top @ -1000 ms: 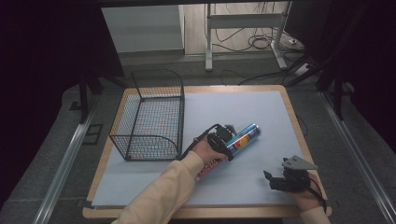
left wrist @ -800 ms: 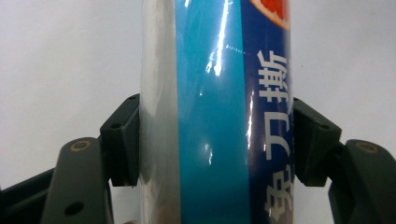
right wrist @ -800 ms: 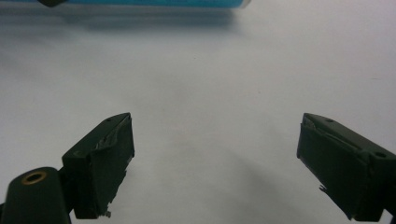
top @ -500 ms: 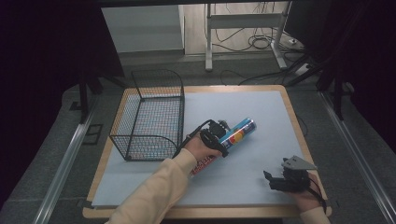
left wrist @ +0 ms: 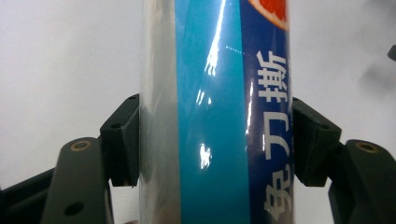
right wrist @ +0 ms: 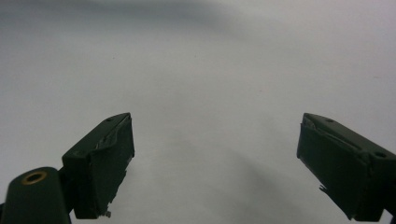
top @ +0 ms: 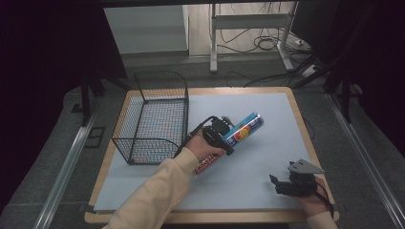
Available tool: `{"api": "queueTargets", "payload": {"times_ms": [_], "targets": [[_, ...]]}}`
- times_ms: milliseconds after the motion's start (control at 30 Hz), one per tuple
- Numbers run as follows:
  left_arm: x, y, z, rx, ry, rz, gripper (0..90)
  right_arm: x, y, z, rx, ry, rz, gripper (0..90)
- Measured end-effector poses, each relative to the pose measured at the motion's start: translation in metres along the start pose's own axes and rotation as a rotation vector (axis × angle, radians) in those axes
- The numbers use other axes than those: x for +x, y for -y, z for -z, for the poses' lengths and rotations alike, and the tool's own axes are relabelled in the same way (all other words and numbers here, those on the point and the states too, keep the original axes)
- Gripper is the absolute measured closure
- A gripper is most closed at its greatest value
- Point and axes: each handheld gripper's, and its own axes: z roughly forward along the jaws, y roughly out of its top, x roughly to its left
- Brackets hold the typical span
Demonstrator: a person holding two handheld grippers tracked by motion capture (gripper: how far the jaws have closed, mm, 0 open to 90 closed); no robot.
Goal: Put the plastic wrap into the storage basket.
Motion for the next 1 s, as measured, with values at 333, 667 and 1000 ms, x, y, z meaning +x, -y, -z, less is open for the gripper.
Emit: {"api": "queueTargets", "payload": {"times_ms": [333, 667, 1000], "targets": [[0.004, -0.008, 0.015, -0.051, -0.001, 0.016, 31.8, 0.0, 0.0, 0.0, 0.003, -0.001, 0.001, 11.3], [0.009, -0.019, 0.032, -0.092, -0.003, 0.036, 31.7, 0.0, 0.0, -0.001, 0.003, -0.001, -0.001, 11.3], [0.015, -0.026, 0.036, -0.096, -0.016, 0.045, 31.8, -0.001, 0.001, -0.002, 0.009, -0.002, -0.002, 11.2]]}}
